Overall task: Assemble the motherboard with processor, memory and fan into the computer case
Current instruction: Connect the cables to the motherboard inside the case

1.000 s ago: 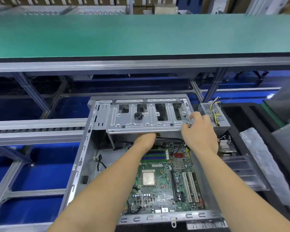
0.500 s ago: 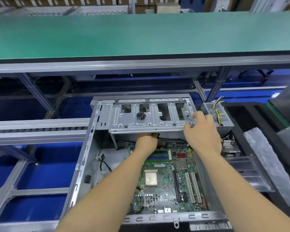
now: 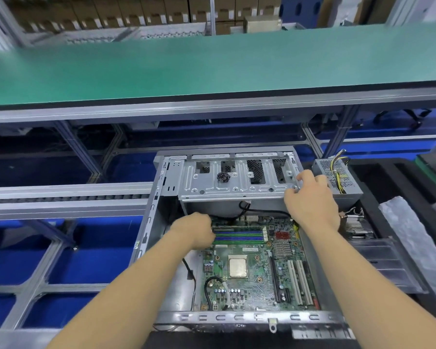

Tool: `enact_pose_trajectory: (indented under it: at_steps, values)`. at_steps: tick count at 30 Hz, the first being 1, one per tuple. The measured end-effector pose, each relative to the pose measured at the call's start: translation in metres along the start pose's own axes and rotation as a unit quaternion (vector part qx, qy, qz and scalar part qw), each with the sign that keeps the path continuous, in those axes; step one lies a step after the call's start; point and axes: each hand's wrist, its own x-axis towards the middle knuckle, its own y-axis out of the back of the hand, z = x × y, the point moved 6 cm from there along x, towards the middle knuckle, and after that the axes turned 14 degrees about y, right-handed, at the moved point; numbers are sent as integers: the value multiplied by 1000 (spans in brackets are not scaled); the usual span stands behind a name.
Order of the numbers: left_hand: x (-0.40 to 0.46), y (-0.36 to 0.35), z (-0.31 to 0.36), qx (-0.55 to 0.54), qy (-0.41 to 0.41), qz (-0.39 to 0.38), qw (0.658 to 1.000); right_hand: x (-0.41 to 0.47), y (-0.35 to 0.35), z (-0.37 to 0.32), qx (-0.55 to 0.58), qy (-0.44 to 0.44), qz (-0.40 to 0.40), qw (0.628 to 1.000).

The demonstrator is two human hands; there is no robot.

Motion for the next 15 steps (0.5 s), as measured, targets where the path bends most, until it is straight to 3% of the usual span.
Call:
enact_pose_trajectory:
  at_steps: [3,6,15]
  values:
    - [-6,-4,-30,166,70,8,984,-1,1,0,-5,1,-2,1000]
    - [-7,-16,-44,309,82,-1,947,-2,1,-1,-5,4,-3,1000]
    - [7,-30,-51,374,58,25,925,-3,3,-2,-11,12,0,1000]
